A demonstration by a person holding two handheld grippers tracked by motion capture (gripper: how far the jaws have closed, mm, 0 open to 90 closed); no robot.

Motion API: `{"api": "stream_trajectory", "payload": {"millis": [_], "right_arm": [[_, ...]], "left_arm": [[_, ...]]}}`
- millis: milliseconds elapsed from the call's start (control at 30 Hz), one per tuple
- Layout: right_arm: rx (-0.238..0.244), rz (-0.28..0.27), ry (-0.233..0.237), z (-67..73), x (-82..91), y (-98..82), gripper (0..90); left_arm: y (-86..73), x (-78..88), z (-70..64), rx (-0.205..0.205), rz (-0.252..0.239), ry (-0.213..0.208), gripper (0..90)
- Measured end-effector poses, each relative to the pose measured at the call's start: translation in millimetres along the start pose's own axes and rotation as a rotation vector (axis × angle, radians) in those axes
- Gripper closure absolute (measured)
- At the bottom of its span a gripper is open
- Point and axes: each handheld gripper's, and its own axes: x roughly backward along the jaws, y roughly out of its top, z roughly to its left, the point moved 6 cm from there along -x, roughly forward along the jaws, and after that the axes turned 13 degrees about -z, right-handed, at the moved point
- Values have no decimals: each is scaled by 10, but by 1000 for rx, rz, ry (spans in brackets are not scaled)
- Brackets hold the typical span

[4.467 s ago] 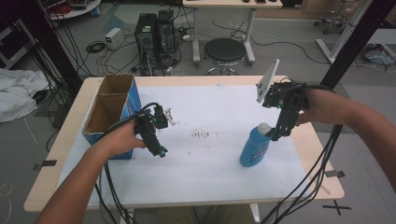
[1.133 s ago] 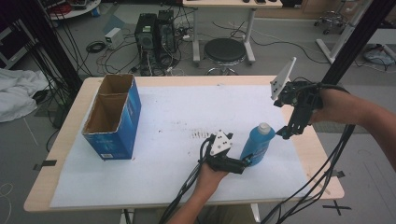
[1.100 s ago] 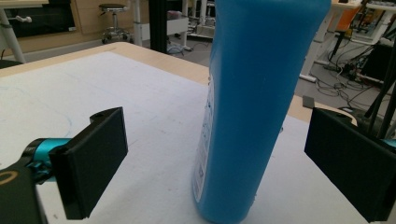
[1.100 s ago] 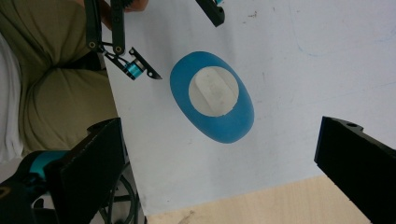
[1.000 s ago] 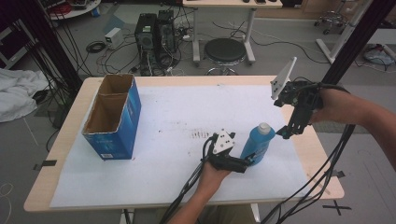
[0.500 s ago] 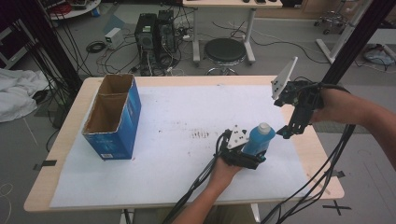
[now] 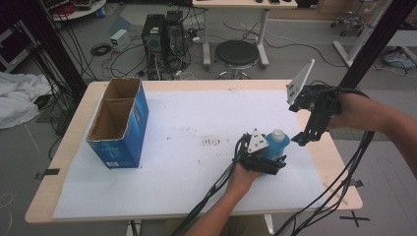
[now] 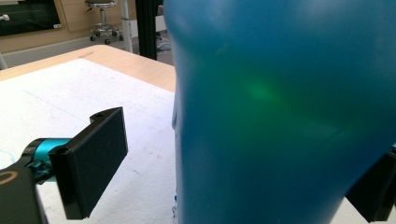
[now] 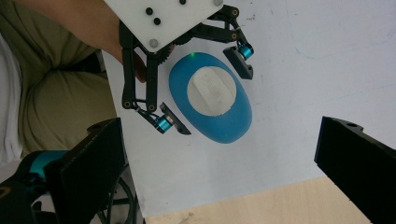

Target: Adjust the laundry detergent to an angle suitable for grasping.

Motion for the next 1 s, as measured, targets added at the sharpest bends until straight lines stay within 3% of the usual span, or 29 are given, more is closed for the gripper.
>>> {"api": "stream_trajectory", "payload": {"millis": [133, 333, 1000], "right_arm": [[1, 0, 0, -5, 3, -7, 10], [1, -1, -1, -9, -5, -1, 10], [4, -4, 0, -1, 1, 9, 11]], "left_arm": [[3, 3, 18, 0, -2, 9, 60], [13, 10, 2, -10, -13, -17, 134], [-10, 4, -35, -34, -9, -29, 245]]}}
